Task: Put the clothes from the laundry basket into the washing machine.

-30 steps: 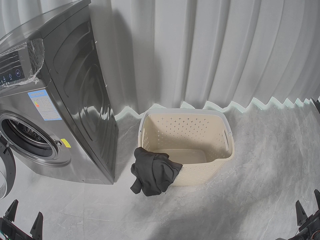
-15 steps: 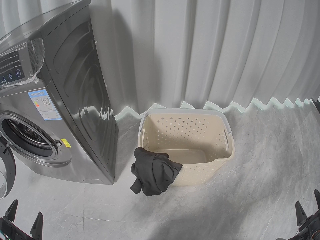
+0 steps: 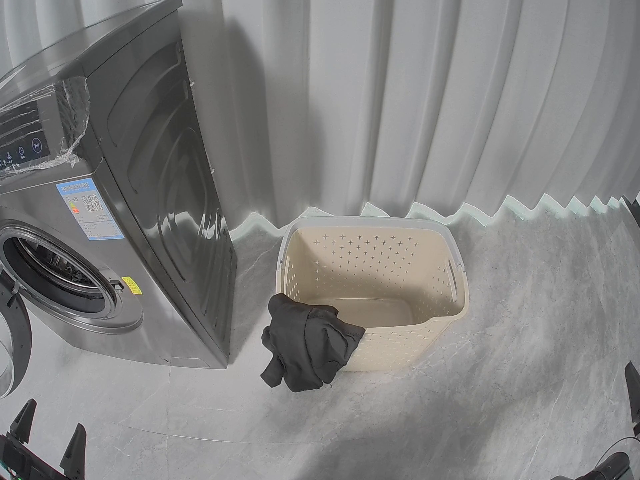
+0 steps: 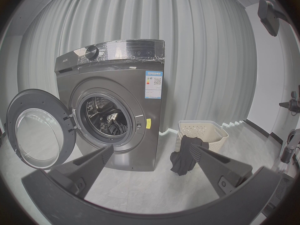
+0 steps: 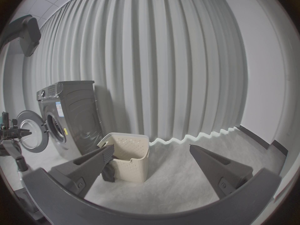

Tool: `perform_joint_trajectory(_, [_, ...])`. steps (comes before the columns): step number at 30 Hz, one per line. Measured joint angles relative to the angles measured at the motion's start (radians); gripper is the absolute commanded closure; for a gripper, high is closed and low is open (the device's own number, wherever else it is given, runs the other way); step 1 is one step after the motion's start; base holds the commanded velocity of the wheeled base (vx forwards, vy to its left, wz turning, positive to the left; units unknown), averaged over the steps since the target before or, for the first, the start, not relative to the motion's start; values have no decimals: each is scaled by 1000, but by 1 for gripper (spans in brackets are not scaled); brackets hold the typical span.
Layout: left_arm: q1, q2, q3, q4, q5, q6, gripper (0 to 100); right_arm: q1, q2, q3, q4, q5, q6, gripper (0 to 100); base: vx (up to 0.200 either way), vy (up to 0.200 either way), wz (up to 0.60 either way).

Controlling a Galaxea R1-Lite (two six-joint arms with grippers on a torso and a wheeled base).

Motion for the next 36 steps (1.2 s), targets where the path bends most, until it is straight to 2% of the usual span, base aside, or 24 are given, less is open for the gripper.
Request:
perform_joint_trajectory(5, [0,0,0,0,0,0,0,9,213,-56,-31,82,-46,0,0,0,0])
perform_joint_trajectory(9, [-1,0,0,0,0,0,0,47,395,-79,-94,113,-55,0,0,0,0])
perform_joint_trajectory(12, [-1,0,0,0,0,0,0,106,541,-91,-162,110,-32,0,0,0,0])
perform_joint_trajectory(15, [0,0,0,0,0,0,0,192,689,-101,-241,79,15,0,0,0,0])
perform_joint_trajectory(21, [0,0,0,0,0,0,0,414,1003,-126,-424,-27,180,0,0,0,0])
perform_joint_trajectory(25, [0,0,0,0,0,0,0,516,1185,-150,-535,-87,265,0,0,0,0])
perform_joint_trajectory(30, [0,0,0,0,0,-1,0,606,1388,-203,-620,-165,339,0,0,0,0])
perform_joint_trajectory(36, [0,0,0,0,0,-1,0,664,1551,-288,-650,-251,433,0,0,0,0])
